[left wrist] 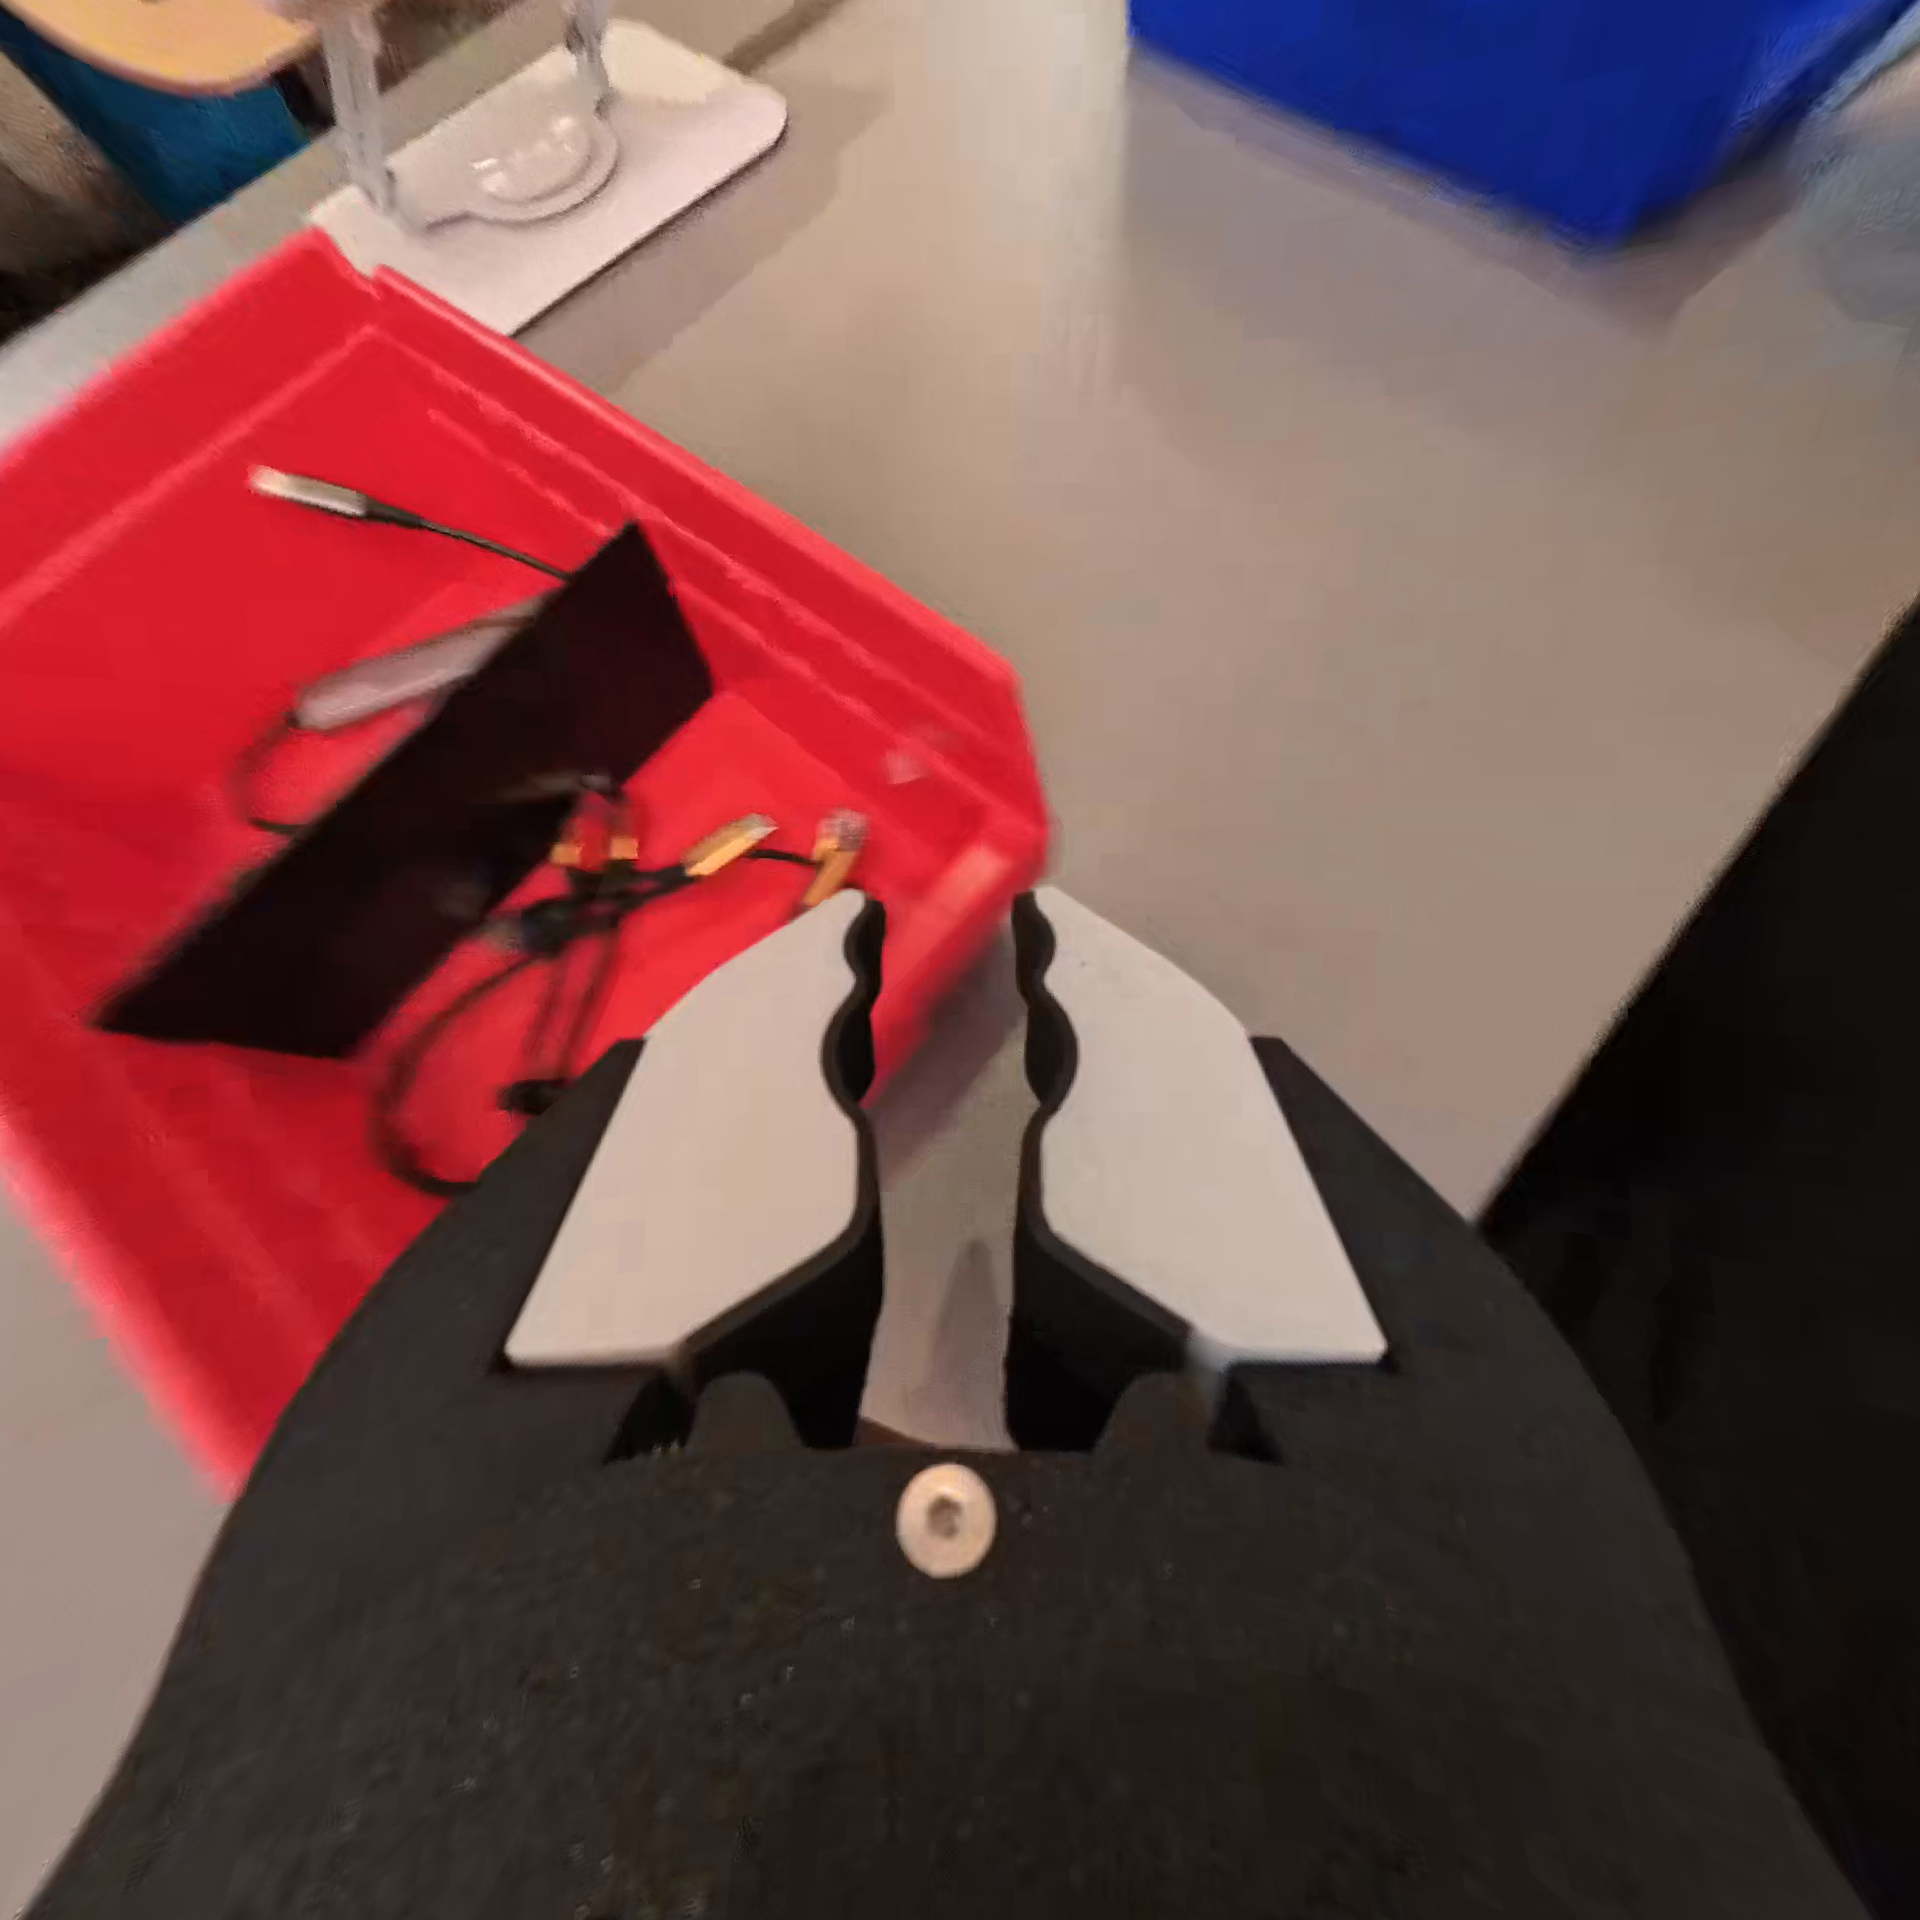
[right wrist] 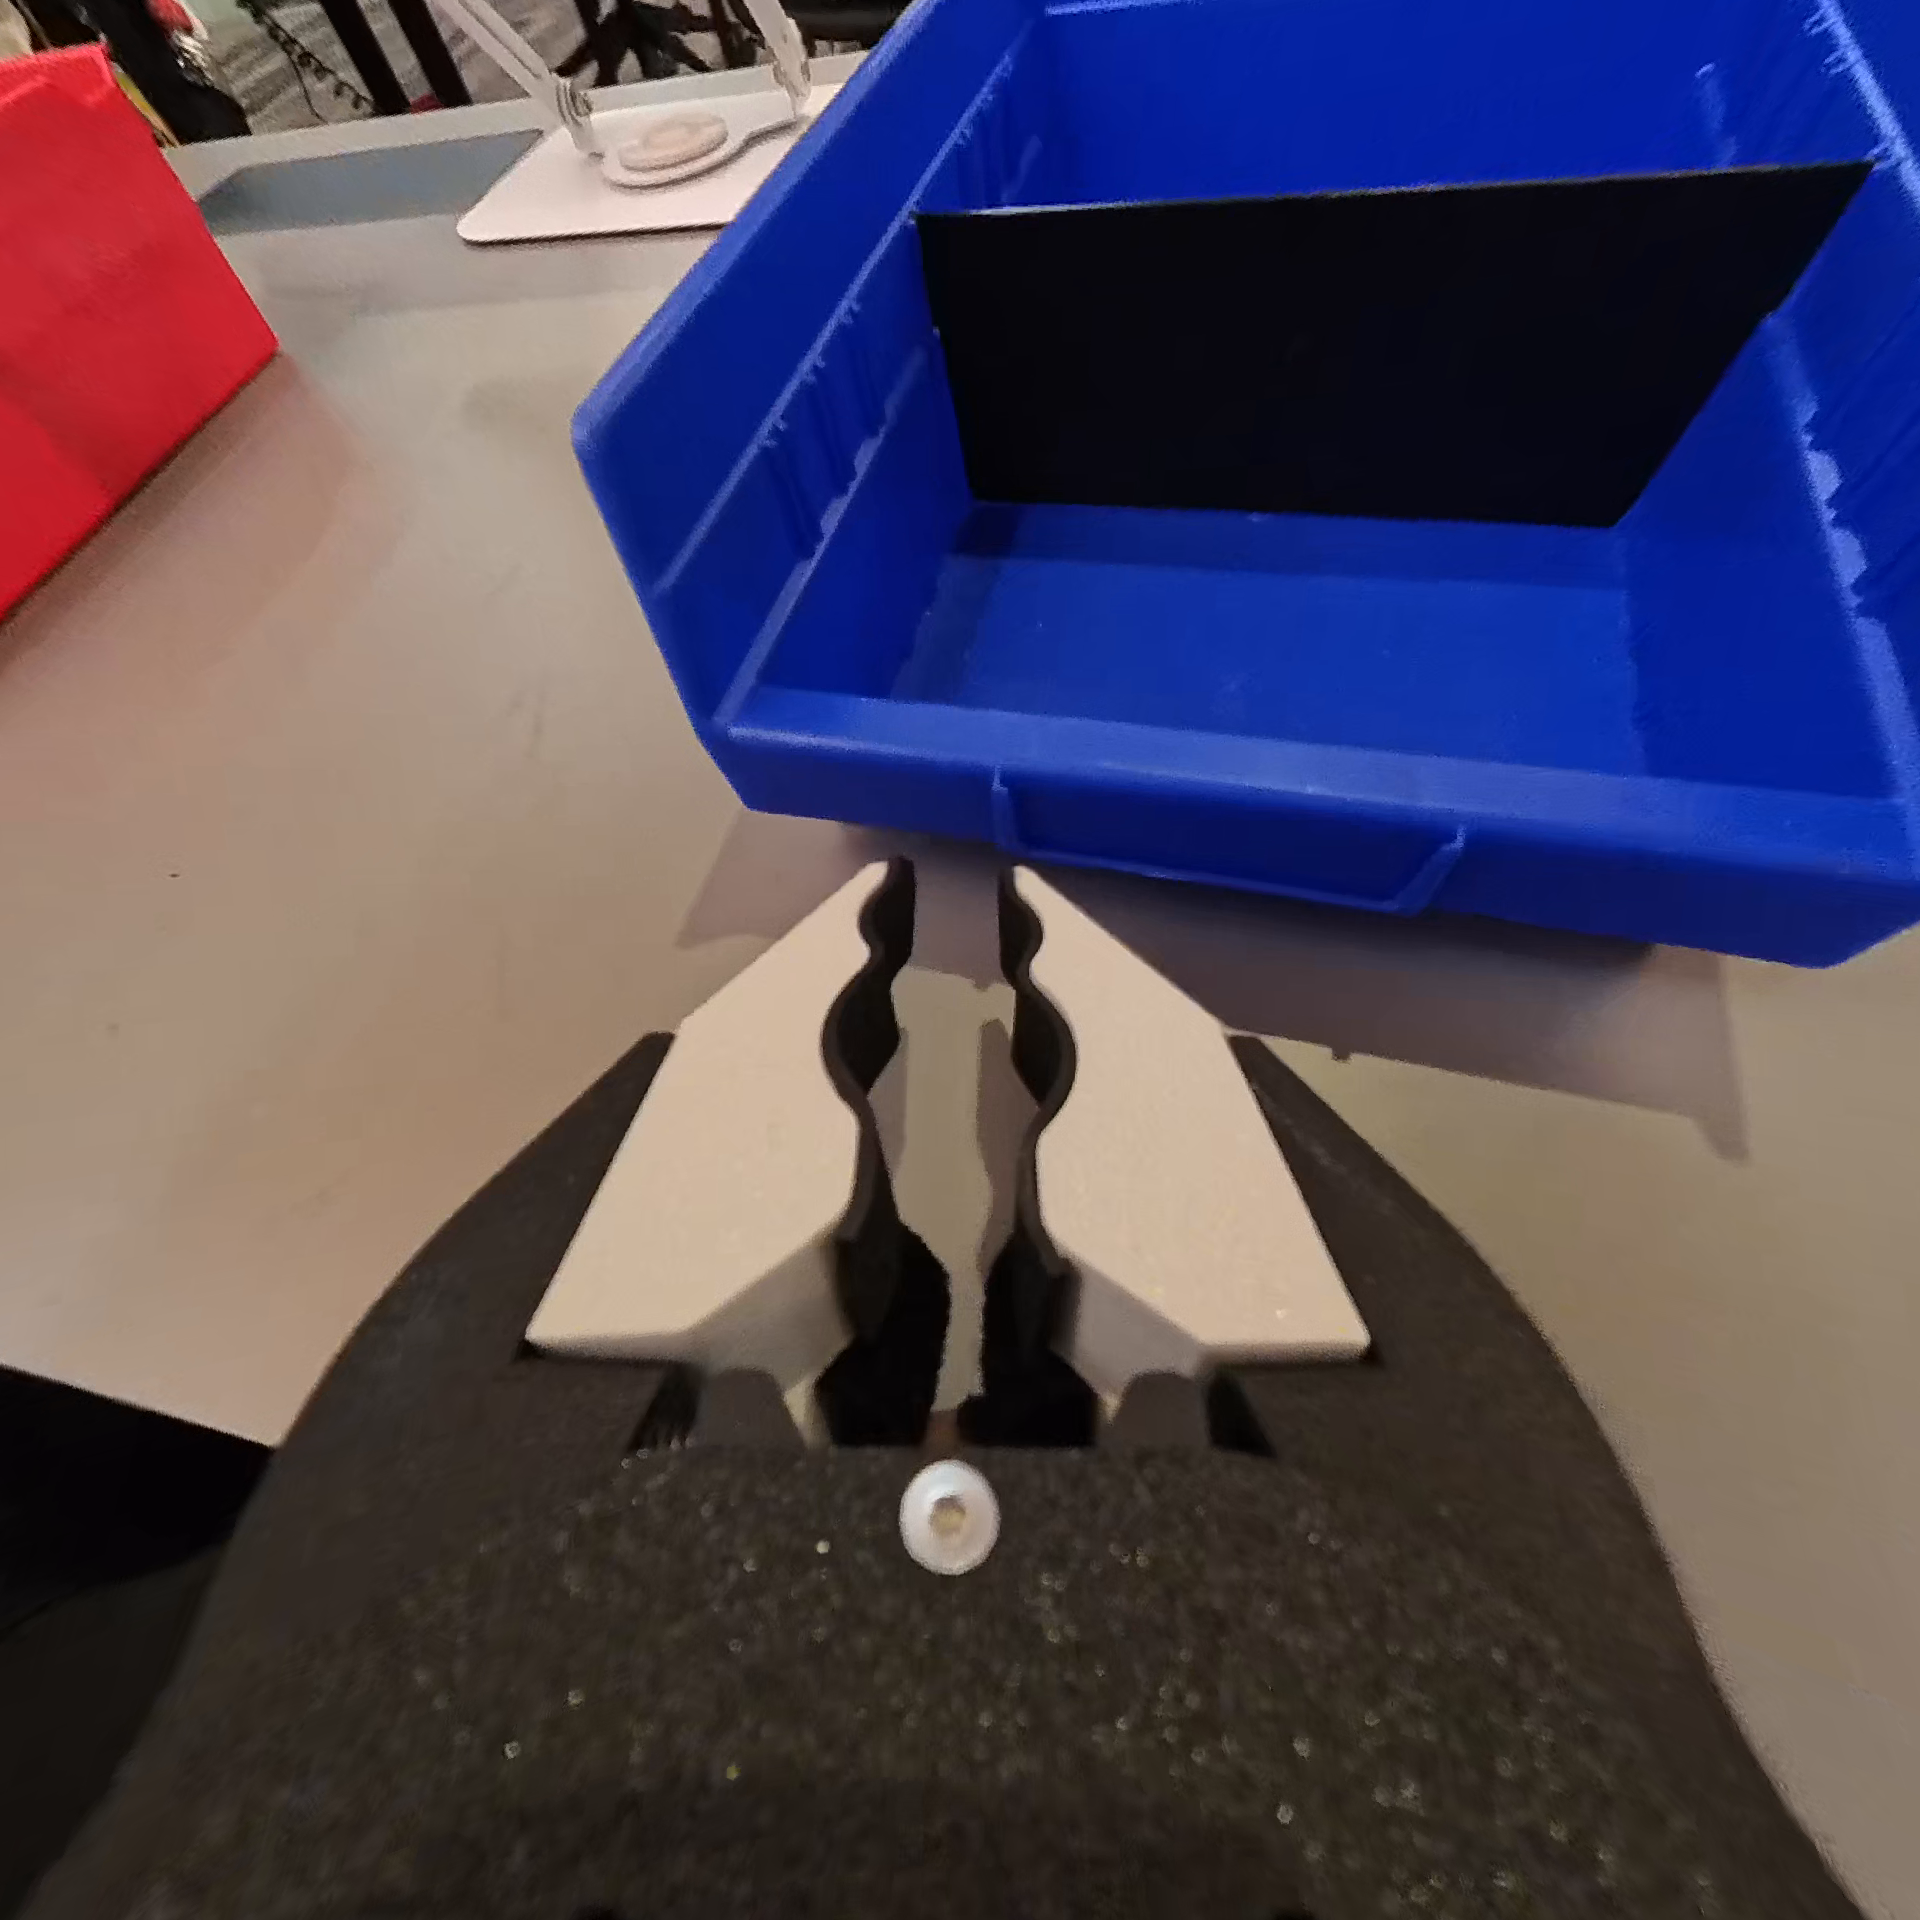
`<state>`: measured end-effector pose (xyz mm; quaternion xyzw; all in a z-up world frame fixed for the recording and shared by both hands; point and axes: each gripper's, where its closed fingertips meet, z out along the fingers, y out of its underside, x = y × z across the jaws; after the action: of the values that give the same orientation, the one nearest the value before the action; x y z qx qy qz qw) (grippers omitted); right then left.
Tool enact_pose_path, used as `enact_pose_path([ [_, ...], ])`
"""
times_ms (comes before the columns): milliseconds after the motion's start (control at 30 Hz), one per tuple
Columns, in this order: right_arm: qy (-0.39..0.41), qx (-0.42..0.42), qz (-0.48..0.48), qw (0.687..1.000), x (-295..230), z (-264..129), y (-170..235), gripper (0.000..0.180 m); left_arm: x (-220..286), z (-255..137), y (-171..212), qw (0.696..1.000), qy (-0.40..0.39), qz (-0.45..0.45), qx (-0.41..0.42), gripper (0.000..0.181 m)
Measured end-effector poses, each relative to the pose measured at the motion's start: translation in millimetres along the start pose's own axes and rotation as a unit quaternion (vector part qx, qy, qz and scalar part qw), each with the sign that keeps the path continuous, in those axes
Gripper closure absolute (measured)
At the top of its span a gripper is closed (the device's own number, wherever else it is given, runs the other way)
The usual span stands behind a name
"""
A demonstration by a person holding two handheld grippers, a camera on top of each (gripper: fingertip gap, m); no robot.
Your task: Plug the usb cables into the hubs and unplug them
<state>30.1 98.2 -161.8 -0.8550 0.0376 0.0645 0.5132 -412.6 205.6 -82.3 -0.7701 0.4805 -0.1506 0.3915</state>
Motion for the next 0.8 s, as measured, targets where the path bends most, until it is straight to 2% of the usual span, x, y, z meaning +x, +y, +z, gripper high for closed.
enact_pose_path([
  [100, -0.01, -0.008, 0.007, 1.0, -3.9, 3.0, 2.2, 0.164, -52.0, 19.0, 6.6, 0.984, -0.021, 0.111, -0.137, 0.157],
  [200, -0.016, -0.005, 0.006, 1.0, -9.7, 3.1, -0.2, 0.164, -80.6, 53.2, 33.4, 0.939, 0.004, 0.213, -0.27, 0.157],
  [300, -0.012, -0.007, -0.009, 1.0, -12.1, 4.6, 0.2, 0.164, -89.7, 86.1, 55.2, 0.901, 0.025, 0.283, -0.328, 0.156],
  [367, -0.01, -0.009, -0.011, 1.0, -12.7, 4.4, 0.7, 0.164, -95.0, 101.0, 61.1, 0.891, 0.021, 0.302, -0.338, 0.156],
  [433, -0.011, -0.006, -0.01, 1.0, -12.5, 3.6, 0.2, 0.164, -97.2, 105.1, 65.2, 0.885, 0.023, 0.315, -0.341, 0.175],
  [500, -0.006, -0.009, -0.013, 1.0, -9.4, 3.3, 2.1, 0.164, -95.4, 102.7, 62.0, 0.889, 0.021, 0.322, -0.324, 0.176],
  [700, -0.008, -0.01, -0.005, 1.0, -7.6, 1.5, 3.7, 0.164, -106.0, 71.0, 47.7, 0.913, -0.028, 0.297, -0.278, 0.177],
  [800, -0.006, -0.01, -0.016, 1.0, -9.7, 1.5, 3.8, 0.164, -121.6, 42.8, 21.3, 0.933, -0.084, 0.263, -0.231, 0.178],
])
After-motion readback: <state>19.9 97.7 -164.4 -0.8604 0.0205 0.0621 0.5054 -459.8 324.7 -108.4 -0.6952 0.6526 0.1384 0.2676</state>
